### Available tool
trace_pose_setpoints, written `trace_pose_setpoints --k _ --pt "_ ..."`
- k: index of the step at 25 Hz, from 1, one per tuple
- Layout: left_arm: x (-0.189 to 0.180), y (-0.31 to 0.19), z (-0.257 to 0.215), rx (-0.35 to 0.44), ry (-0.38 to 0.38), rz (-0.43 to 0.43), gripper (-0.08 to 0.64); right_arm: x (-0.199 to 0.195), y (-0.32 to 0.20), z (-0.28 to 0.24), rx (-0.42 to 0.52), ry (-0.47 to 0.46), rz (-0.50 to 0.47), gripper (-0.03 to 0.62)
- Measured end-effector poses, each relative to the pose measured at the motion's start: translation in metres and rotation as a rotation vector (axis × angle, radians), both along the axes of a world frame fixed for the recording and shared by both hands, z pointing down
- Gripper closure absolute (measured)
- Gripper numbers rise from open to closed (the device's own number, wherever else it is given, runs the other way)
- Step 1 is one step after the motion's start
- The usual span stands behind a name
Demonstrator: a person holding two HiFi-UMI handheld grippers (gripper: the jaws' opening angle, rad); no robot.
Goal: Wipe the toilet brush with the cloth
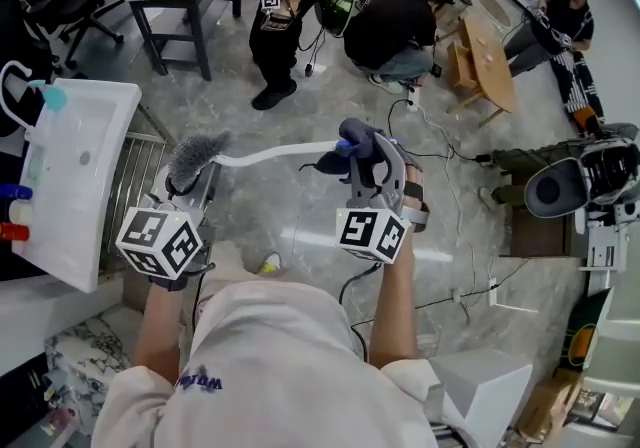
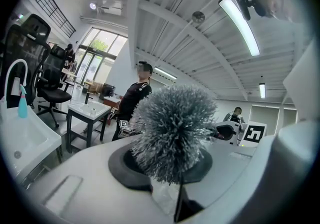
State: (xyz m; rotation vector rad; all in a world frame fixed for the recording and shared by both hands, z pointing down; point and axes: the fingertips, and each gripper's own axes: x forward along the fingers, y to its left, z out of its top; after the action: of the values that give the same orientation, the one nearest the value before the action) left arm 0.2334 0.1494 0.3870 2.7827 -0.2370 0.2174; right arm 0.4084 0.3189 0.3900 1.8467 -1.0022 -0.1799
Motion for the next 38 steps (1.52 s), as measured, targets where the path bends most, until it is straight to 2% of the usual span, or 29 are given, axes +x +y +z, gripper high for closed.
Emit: trace_pose_setpoints --k 7,10,12,14,16,18,20,24,33,38 --pt "-0.010 -0.010 0.000 0.009 -0.007 -0.017 0.482 0.002 0.000 0.005 -0.008 0.003 -0.015 0.442" --pt "-0.018 -0.019 0.004 -0.023 -0.006 -0.047 0.483 0.012 0.008 0.009 -0.009 -0.011 0.009 0.442" --pt "-0.024 -0.025 0.004 -0.042 0.005 -0.066 0.483 0.025 0.019 0.009 0.004 -0.016 0.060 0.457" --pt "-0.035 -0.039 0.003 -0.072 0.025 -0.108 0.488 0.047 0.040 0.006 0.078 -0.066 0.143 0.503" --pt "-0.050 -0.055 0.006 -0.074 0.018 -0.161 0.491 0.066 0.062 0.000 0.230 -0.209 0.202 0.512" --pt "-0.060 -0.064 0.013 -0.062 -0.006 -0.203 0.492 0.076 0.078 -0.005 0.370 -0.343 0.230 0.514" --pt "-0.061 -0.064 0.018 -0.065 -0.016 -0.215 0.494 0.077 0.085 -0.007 0.427 -0.398 0.238 0.515" --pt "-0.052 -0.054 0.027 -0.094 -0.018 -0.199 0.495 0.066 0.077 0.001 0.414 -0.411 0.223 0.514" --pt "-0.035 -0.040 0.036 -0.104 -0.043 -0.167 0.494 0.037 0.058 0.016 0.444 -0.532 0.172 0.515" --pt "-0.024 -0.033 0.034 -0.096 -0.032 -0.169 0.494 0.037 0.060 0.013 0.456 -0.538 0.172 0.517"
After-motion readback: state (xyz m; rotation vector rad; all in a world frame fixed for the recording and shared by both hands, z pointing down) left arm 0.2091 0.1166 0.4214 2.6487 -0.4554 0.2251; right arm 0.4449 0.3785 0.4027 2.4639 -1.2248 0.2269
